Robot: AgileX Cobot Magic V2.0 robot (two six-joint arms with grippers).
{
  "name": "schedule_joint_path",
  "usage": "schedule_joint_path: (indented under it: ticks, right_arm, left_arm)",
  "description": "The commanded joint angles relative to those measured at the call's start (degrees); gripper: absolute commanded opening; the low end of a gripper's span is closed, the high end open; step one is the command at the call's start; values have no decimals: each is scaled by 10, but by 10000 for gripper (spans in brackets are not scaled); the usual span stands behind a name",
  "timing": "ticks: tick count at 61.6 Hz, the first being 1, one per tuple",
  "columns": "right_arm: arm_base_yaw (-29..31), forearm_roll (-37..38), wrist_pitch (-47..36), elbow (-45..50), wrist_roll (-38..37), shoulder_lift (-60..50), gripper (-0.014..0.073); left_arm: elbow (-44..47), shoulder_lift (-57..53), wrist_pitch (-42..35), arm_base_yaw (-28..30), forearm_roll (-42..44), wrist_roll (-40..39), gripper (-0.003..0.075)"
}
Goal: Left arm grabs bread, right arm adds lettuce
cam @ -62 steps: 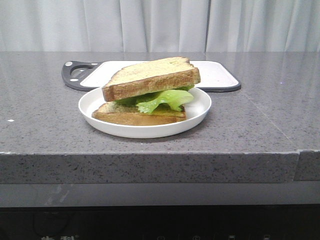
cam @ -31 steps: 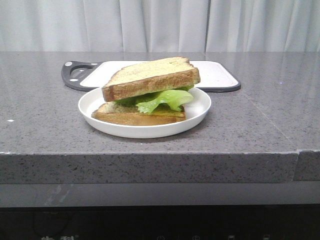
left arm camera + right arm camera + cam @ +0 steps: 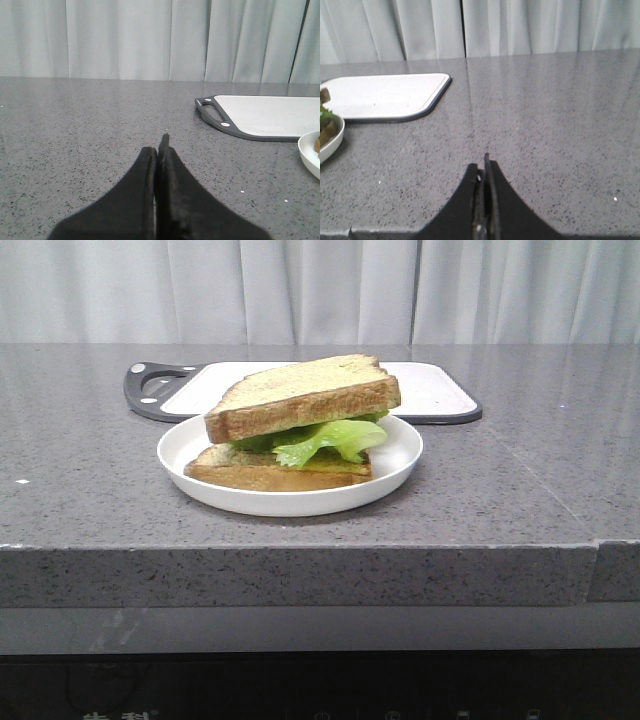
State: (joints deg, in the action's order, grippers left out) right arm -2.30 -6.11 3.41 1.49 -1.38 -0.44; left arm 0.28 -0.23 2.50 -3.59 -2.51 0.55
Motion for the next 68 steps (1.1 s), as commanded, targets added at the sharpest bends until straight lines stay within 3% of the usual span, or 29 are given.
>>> schedule_joint_path:
  ticks: [1, 68]
  right_arm:
    - [3, 34, -58, -1, -28, -14, -66]
    - [3, 34, -71, -1, -28, -14, -66]
  left_arm:
    - [3, -11, -44, 2, 0, -6, -20]
    - [3, -11, -44, 2, 0, -6, -20]
